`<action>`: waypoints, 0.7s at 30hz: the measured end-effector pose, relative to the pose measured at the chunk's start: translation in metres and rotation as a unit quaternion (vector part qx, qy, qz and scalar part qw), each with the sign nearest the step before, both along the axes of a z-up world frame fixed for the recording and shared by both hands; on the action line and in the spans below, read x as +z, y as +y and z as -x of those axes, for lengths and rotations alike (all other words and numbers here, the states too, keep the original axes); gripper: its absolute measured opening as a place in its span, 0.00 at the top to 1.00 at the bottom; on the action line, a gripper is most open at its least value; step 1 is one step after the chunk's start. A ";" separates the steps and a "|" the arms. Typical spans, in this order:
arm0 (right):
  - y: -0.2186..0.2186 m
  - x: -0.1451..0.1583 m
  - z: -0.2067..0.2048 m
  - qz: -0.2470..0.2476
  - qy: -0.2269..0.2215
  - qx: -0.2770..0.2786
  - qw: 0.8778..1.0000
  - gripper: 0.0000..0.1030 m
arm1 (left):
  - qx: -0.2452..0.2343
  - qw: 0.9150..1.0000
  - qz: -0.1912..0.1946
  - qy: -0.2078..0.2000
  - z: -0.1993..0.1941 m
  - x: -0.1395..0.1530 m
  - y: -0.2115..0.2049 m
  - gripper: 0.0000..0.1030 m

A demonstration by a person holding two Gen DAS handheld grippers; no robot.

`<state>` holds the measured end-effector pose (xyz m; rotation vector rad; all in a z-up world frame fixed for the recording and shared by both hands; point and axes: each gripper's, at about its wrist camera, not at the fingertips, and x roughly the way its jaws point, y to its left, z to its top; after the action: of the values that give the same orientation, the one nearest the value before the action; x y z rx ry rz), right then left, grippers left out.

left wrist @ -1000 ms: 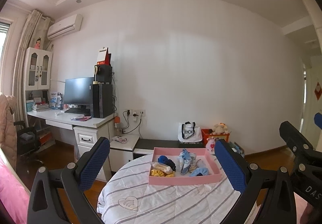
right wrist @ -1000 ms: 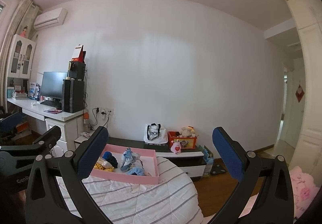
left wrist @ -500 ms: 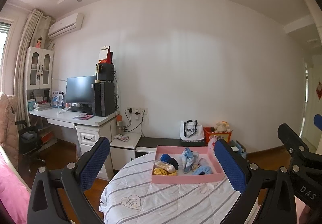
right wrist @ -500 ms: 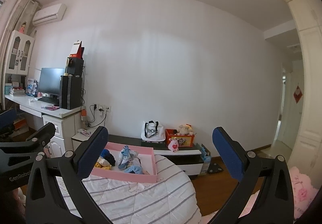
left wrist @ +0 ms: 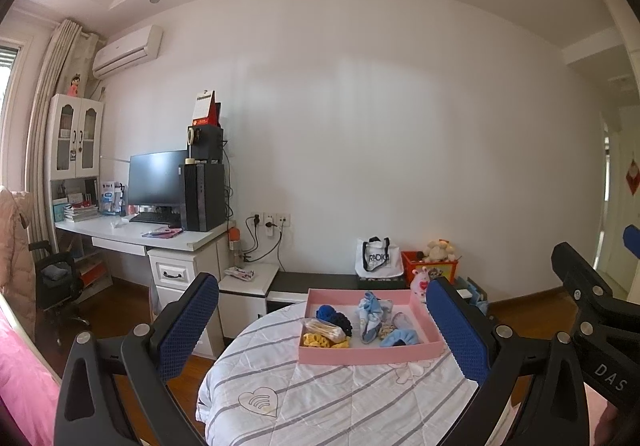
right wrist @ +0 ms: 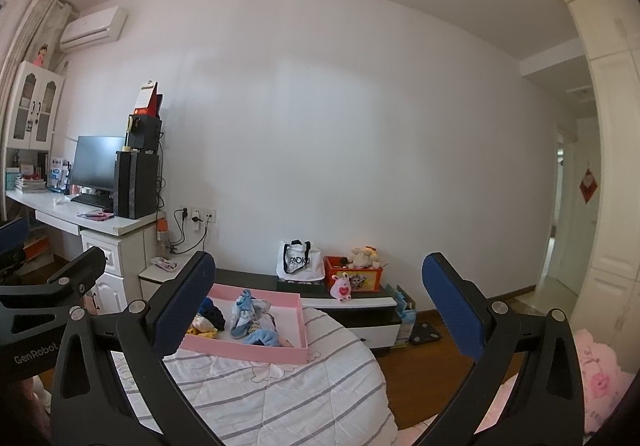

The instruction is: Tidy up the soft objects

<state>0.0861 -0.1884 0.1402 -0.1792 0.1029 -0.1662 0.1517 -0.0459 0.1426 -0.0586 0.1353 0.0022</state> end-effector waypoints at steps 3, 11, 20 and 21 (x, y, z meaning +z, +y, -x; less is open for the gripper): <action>0.000 0.000 0.000 0.001 0.000 0.000 1.000 0.00 | 0.000 1.000 0.000 0.000 0.001 0.000 0.000 0.00; 0.000 0.000 0.000 0.001 -0.001 -0.001 1.000 0.00 | 0.000 1.000 -0.002 -0.001 0.002 0.000 0.000 0.00; 0.000 0.001 0.001 0.003 0.000 0.000 1.000 0.00 | -0.002 1.000 -0.003 -0.003 0.005 0.000 0.002 0.00; 0.000 0.001 0.001 0.003 0.000 -0.001 1.000 0.00 | -0.003 1.000 -0.003 -0.003 0.006 0.000 0.002 0.00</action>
<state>0.0850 -0.1888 0.1412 -0.1850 0.1033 -0.1675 0.1458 -0.0435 0.1428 -0.0528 0.1287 -0.0027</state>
